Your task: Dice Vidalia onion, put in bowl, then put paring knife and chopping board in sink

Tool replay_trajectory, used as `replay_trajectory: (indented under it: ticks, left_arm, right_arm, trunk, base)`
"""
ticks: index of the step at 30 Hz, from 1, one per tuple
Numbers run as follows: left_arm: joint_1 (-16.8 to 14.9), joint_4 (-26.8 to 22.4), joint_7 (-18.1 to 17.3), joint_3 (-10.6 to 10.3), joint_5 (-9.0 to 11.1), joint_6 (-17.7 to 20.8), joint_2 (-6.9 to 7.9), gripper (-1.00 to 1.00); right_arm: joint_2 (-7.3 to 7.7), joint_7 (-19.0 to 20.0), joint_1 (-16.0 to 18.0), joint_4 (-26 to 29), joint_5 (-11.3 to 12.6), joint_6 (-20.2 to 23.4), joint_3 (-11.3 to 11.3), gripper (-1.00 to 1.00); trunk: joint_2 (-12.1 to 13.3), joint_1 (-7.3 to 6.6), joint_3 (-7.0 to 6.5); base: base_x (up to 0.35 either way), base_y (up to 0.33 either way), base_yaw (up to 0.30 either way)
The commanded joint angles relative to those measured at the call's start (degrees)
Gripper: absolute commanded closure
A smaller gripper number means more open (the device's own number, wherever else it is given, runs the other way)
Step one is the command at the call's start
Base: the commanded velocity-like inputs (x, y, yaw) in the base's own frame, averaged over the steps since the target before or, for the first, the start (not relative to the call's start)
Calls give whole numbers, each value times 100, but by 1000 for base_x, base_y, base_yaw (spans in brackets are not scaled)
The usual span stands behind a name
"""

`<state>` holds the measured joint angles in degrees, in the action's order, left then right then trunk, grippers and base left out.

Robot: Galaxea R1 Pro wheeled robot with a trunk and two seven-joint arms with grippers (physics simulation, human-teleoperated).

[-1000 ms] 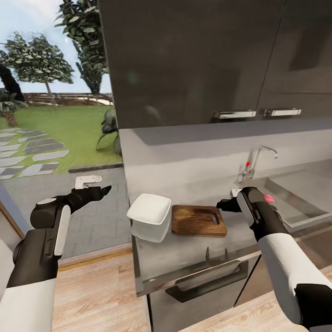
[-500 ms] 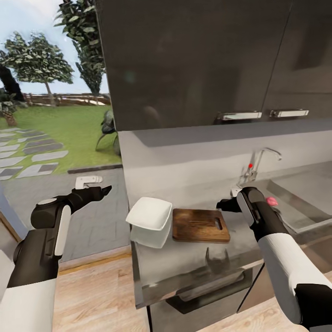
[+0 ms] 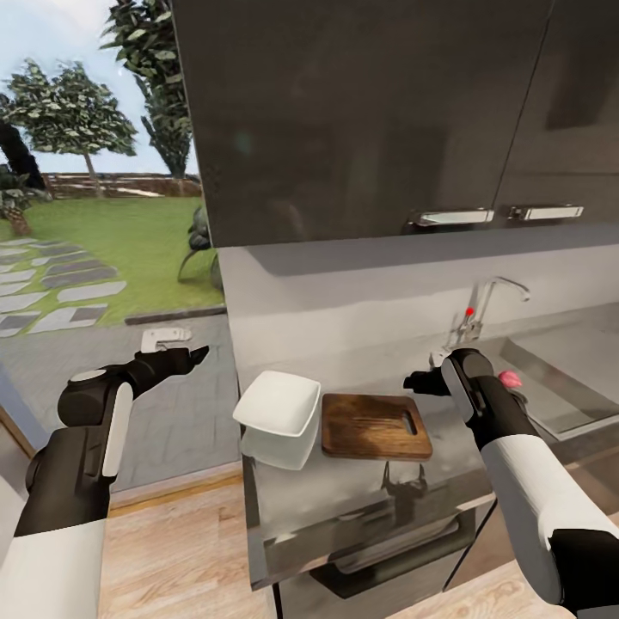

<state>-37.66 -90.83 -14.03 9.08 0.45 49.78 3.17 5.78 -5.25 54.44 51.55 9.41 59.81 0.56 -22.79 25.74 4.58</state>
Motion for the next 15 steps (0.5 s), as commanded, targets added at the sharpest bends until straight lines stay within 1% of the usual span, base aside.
replay_trajectory:
  ticks: [1,5,10,15]
  left_arm:
    - [-8,-5,-21,6,4,32,0,-100]
    - [-9,-5,-21,5,2,32,-2,-100]
    - [-6,-3,-21,5,0,32,-4,-100]
    - [-9,-1,-21,6,2,32,-6,-100]
  right_arm:
    - [2,-55,6,4,61,19,6,-100]
    - [2,-55,6,4,61,19,6,-100]
    - [2,-56,6,4,61,19,6,-100]
    - [2,-55,6,4,61,19,6,-100]
  trunk:
    - [-13,4,13]
    - [-13,4,13]
    - [-13,4,13]
    - [-13,4,13]
  base:
    - [63,0,0]
    - [119,-9,0]
    - [208,-111,0]
    - [100,-62,0]
